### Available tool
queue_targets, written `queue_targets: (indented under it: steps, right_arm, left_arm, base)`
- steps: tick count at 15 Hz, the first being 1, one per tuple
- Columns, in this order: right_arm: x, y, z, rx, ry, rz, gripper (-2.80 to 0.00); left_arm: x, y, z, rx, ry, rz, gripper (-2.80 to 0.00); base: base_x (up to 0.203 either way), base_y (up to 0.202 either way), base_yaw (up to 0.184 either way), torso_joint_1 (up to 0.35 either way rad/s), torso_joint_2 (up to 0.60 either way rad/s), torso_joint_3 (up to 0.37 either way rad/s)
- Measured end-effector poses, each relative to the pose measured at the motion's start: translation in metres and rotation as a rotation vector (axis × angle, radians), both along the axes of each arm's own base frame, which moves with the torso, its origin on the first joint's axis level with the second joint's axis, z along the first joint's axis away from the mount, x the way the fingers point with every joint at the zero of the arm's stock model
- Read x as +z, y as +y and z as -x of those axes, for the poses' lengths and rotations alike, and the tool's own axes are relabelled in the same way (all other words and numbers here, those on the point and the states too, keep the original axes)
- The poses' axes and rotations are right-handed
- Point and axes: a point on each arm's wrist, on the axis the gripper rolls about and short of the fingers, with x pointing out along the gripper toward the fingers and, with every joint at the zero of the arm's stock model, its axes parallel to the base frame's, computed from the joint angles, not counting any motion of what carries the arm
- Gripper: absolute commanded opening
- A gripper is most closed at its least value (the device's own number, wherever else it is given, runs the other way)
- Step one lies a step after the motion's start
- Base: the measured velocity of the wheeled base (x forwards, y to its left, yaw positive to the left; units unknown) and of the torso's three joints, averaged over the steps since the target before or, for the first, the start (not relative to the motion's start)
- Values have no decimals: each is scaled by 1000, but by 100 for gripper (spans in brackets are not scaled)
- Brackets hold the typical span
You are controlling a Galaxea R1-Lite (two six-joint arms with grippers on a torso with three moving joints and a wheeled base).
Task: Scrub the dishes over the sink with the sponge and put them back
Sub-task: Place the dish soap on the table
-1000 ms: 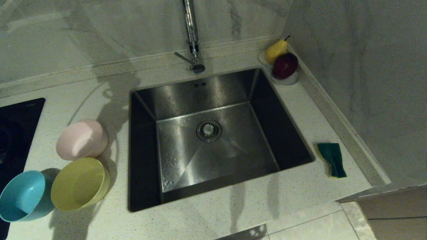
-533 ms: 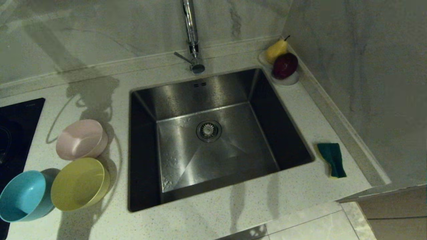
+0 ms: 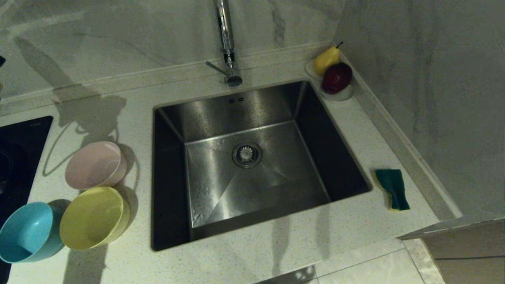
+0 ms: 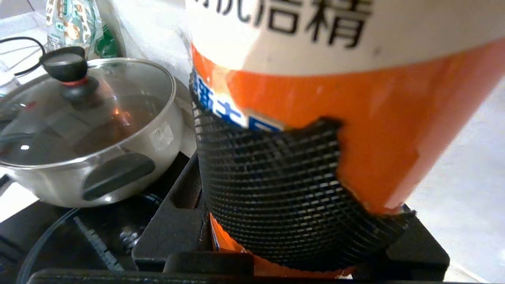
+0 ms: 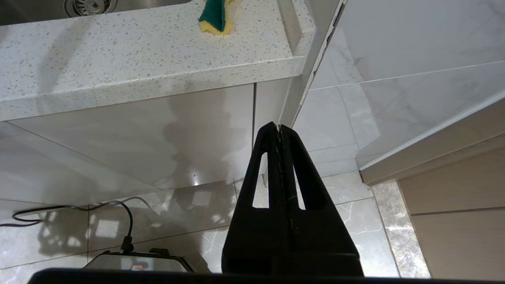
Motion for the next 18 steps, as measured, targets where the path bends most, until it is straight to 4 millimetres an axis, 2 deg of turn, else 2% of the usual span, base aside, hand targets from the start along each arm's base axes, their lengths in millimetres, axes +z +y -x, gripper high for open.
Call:
queue_targets:
  steps: [5,12,18]
  right_arm:
    - [0,0,0,0,0,0,-280]
    - [0,0,0,0,0,0,-280]
    - [0,0,0,0,0,0,-280]
  left_arm:
    - [-43,16,-42,44,-41,-34,-280]
    - [-106,27,-94,35,53,-17,-280]
    - [-120,21,-117,29,56,-12,-280]
  base:
    - [0,0,0,0,0,0]
    - [0,0,0,0,0,0]
    - [0,0,0,0,0,0]
